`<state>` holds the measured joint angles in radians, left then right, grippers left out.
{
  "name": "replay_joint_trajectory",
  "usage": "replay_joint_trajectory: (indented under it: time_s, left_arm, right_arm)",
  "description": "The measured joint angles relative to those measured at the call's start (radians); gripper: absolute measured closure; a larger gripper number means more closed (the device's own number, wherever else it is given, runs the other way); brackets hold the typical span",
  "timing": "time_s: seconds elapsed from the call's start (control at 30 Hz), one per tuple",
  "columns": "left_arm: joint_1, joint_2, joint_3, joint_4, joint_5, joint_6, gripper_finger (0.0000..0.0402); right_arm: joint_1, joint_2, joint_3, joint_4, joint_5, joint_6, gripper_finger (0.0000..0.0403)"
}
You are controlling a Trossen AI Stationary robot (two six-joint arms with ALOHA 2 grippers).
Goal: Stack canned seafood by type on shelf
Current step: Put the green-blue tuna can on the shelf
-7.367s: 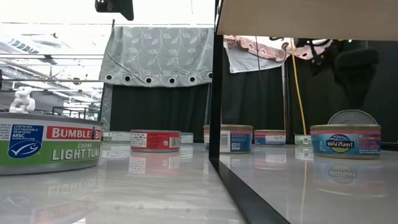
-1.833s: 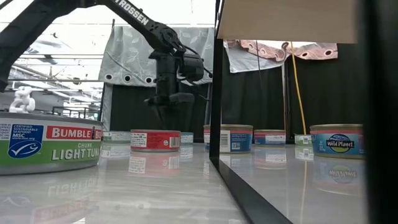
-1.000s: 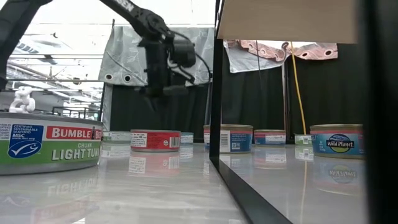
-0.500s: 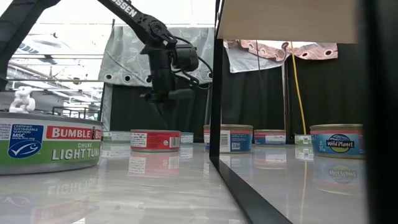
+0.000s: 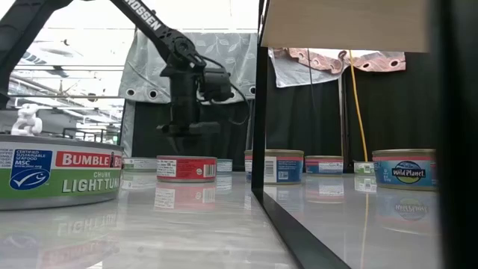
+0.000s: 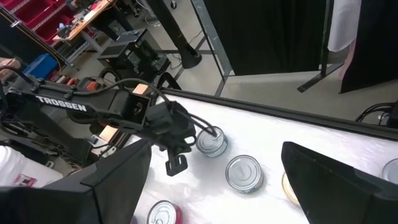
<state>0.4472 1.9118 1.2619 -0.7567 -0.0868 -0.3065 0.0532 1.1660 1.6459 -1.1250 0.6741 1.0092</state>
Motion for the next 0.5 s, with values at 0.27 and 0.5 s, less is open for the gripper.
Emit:
replay_joint_trajectory:
  time_s: [0.27, 0.5]
  left_arm:
    - [-0.055, -0.046, -0.031, 0.0, -0.001, -0.002, 0.0401]
    - [-0.048, -0.084, -0.029, 0.115, 0.019, -0.026, 0.0401]
  right_arm:
    - [0.0, 0.0, 0.0, -0.001, 0.0, -0.005, 0.0051]
    - [0.0, 0.0, 0.0, -0.001, 0.0, -0.017, 0.0051]
